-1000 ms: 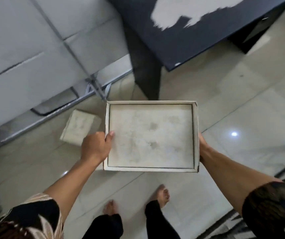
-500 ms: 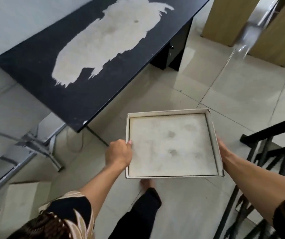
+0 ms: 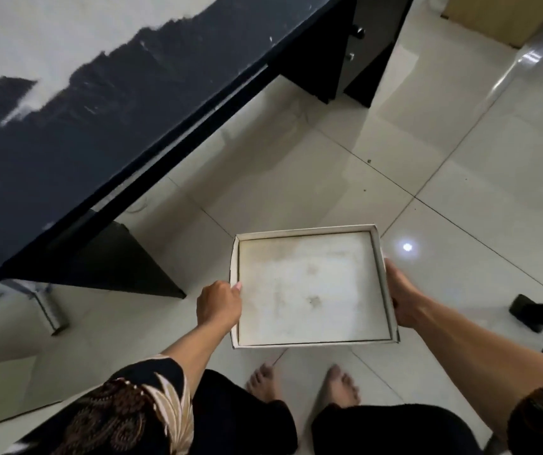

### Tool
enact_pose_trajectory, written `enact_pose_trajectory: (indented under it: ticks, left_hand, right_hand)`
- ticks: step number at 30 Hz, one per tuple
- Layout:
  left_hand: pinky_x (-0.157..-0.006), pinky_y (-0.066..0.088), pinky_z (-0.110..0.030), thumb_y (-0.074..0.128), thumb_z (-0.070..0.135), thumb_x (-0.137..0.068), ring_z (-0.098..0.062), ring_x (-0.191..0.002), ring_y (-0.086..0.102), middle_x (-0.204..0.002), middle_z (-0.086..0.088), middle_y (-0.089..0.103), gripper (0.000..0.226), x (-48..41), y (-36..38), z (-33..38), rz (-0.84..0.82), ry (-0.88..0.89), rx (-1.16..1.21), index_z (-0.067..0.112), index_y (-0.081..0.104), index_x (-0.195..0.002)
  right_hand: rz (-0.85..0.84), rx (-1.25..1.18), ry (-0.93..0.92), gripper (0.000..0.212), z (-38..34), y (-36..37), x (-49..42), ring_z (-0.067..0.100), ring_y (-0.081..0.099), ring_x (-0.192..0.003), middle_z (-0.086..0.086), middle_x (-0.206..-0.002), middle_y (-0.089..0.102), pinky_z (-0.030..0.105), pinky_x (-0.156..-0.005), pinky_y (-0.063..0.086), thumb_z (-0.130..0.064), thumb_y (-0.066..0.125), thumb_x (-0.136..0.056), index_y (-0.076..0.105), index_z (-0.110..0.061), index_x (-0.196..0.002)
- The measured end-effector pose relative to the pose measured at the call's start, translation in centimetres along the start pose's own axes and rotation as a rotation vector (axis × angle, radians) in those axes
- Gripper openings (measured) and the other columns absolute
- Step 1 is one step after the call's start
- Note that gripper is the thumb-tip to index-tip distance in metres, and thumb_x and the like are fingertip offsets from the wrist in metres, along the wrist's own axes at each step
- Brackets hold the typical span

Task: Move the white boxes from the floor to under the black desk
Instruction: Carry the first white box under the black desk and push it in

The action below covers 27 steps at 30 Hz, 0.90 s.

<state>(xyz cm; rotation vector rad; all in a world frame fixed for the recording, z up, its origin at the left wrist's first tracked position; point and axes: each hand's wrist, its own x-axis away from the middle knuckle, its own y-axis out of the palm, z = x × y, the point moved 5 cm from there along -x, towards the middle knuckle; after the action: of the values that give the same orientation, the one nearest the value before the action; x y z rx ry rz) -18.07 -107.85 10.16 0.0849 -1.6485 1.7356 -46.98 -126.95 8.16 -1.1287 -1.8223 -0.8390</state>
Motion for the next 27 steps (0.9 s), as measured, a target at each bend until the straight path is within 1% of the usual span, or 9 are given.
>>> enact_pose_trajectory:
  ticks: [3, 6, 7, 10, 11, 15, 20, 23, 27]
  left_hand:
    - [-0.069, 0.037, -0.03, 0.045, 0.039, -0.103, -0.025, -0.076, 0.048, -0.099, -0.015, 0.072, 0.042, -3.5, 4.3, -0.7, 0.007, -0.101, 0.025, 0.006, 0.065, -0.086]
    - [-0.069, 0.039, -0.029, 0.047, 0.037, -0.102, -0.028, -0.08, 0.056, -0.102, -0.015, 0.072, 0.039, -6.4, 9.0, -1.6, 0.02, -0.178, 0.068, 0.007, 0.066, -0.088]
    - [-0.07, 0.039, -0.029, 0.047, 0.037, -0.102, -0.03, -0.086, 0.061, -0.105, -0.015, 0.072, 0.04, -7.4, 10.6, -1.9, 0.019, -0.199, 0.084, 0.005, 0.069, -0.093]
    - [-0.073, 0.042, -0.03, 0.049, 0.035, -0.101, -0.035, -0.103, 0.066, -0.112, -0.017, 0.071, 0.038, -9.6, 15.2, -2.9, 0.026, -0.315, 0.157, 0.003, 0.071, -0.104]
    - [-0.075, 0.045, -0.031, 0.05, 0.033, -0.1, -0.036, -0.105, 0.066, -0.114, -0.017, 0.071, 0.036, -10.1, 16.5, -3.1, 0.028, -0.357, 0.167, 0.004, 0.071, -0.106]
    - [-0.082, 0.053, -0.033, 0.056, 0.021, -0.093, -0.033, -0.106, 0.069, -0.112, -0.013, 0.073, 0.025, -10.6, 21.0, -4.0, 0.036, -0.498, 0.238, 0.009, 0.074, -0.105]
    - [-0.089, 0.054, -0.035, 0.057, 0.013, -0.089, -0.031, -0.111, 0.067, -0.118, -0.013, 0.071, 0.027, -11.7, 23.1, -4.2, 0.111, -0.63, 0.392, 0.008, 0.071, -0.112]
    - [-0.116, 0.032, -0.045, 0.054, 0.018, -0.094, -0.036, -0.14, 0.038, -0.156, -0.019, 0.03, 0.067, -13.3, 22.6, -2.5, 0.194, -0.621, 0.496, 0.009, 0.024, -0.154]
    - [-0.122, 0.012, -0.047, 0.058, 0.02, -0.088, -0.034, -0.153, -0.003, -0.165, -0.012, -0.019, 0.096, -15.8, 19.7, 0.9, 0.23, -0.311, 0.175, 0.026, -0.008, -0.158]
  right_hand:
    - [-0.016, 0.102, -0.026, 0.073, -0.6, 0.7, -6.6, 0.027, 0.073, -0.094, 0.01, -0.115, 0.073, 0.041, -0.073, 0.061, -0.069, 0.055, -0.087, 0.063, -0.011, -0.13]
    - [-0.034, 0.313, -0.129, 0.087, -1.1, 2.1, -12.4, 0.025, 0.047, -0.137, 0.002, -0.156, 0.041, 0.047, -0.11, 0.044, -0.065, 0.06, -0.086, 0.031, -0.021, -0.155]
    - [-0.023, 0.39, -0.167, 0.089, -1.2, 2.7, -14.1, 0.024, 0.045, -0.138, 0.001, -0.158, 0.037, 0.042, -0.11, 0.043, -0.062, 0.062, -0.087, 0.025, -0.022, -0.157]
    - [-0.034, 0.585, -0.281, 0.084, -1.2, 4.9, -19.4, 0.007, 0.059, -0.094, -0.001, -0.129, 0.051, 0.013, -0.066, 0.054, -0.051, 0.07, -0.087, 0.028, -0.022, -0.154]
    - [-0.033, 0.631, -0.312, 0.084, -1.0, 5.6, -20.9, 0.006, 0.059, -0.089, -0.002, -0.123, 0.051, 0.013, -0.063, 0.054, -0.05, 0.072, -0.086, 0.03, -0.022, -0.153]
    - [0.012, 0.947, -0.361, 0.09, -0.7, 8.5, -25.8, 0.029, 0.054, -0.126, 0.011, -0.143, 0.051, 0.04, -0.108, 0.045, -0.063, 0.073, -0.078, 0.042, -0.017, -0.149]
    - [0.079, 1.131, -0.421, 0.106, -1.3, 10.5, -27.1, 0.038, 0.045, -0.134, 0.019, -0.148, 0.04, 0.043, -0.112, 0.038, -0.067, 0.072, -0.076, 0.017, -0.028, -0.158]
    - [0.166, 1.162, -0.445, 0.114, -0.5, 10.4, -27.6, 0.036, 0.043, -0.137, 0.019, -0.153, 0.039, 0.043, -0.113, 0.036, -0.058, 0.073, -0.081, -0.002, -0.021, -0.159]
    - [0.311, 1.35, -0.411, 0.122, 2.0, 10.2, -27.6, 0.036, 0.033, -0.141, 0.012, -0.156, 0.027, 0.051, -0.111, 0.032, -0.059, 0.074, -0.076, -0.009, -0.022, -0.158]
